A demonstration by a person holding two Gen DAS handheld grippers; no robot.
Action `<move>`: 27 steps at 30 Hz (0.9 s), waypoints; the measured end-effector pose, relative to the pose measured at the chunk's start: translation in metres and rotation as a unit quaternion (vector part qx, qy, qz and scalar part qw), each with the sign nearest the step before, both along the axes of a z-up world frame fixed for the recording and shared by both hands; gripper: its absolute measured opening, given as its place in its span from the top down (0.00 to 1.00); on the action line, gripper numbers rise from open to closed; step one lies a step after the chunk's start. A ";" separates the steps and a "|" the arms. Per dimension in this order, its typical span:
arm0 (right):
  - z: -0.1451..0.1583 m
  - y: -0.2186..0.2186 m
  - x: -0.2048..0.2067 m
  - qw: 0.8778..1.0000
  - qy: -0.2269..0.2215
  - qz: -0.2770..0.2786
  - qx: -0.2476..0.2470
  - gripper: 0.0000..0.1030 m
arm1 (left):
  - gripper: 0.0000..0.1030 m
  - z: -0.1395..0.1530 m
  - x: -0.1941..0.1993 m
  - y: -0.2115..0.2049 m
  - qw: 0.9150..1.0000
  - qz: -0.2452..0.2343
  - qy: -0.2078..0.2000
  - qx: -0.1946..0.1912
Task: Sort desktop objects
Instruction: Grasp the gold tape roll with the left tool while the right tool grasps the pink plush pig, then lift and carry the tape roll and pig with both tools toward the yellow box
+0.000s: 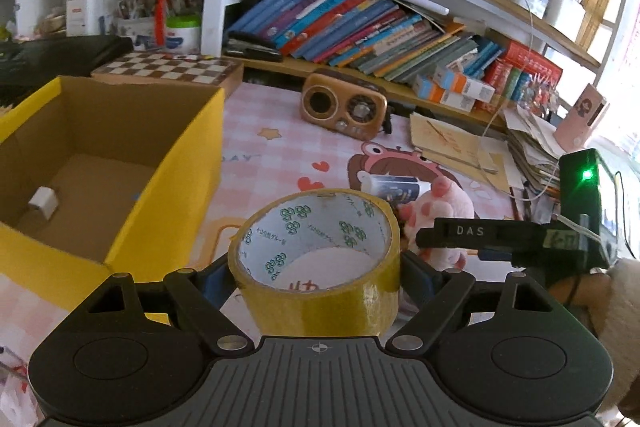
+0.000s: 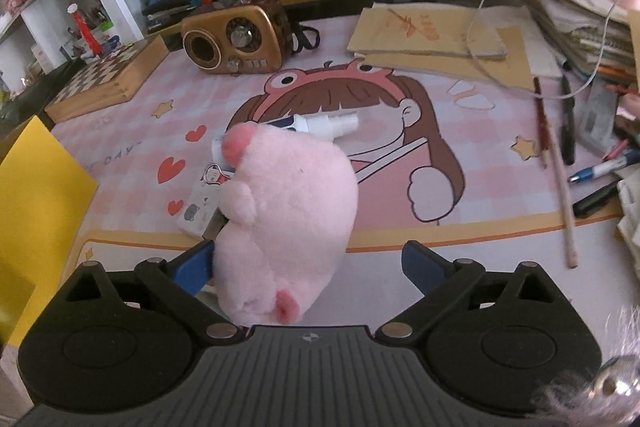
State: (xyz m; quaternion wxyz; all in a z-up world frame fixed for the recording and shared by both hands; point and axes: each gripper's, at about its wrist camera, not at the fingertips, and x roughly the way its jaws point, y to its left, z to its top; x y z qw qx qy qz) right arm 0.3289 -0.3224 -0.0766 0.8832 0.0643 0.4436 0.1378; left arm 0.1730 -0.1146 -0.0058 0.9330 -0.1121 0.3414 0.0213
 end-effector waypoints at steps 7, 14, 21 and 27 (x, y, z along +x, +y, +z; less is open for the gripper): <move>0.001 0.008 -0.001 0.999 -0.002 0.029 0.020 0.46 | 0.17 0.005 -0.010 0.003 1.000 0.003 -0.008 0.004; 0.021 -0.005 -0.025 0.999 -0.039 0.018 0.010 0.47 | 0.17 0.009 -0.013 0.001 1.000 -0.011 -0.023 0.000; 0.037 -0.021 -0.060 0.999 -0.052 0.007 0.005 0.47 | 0.17 0.015 -0.023 0.000 0.999 -0.025 -0.040 -0.009; 0.051 -0.022 -0.100 0.998 -0.057 0.000 0.013 0.47 | 0.17 0.019 -0.040 0.005 0.998 -0.035 -0.055 -0.020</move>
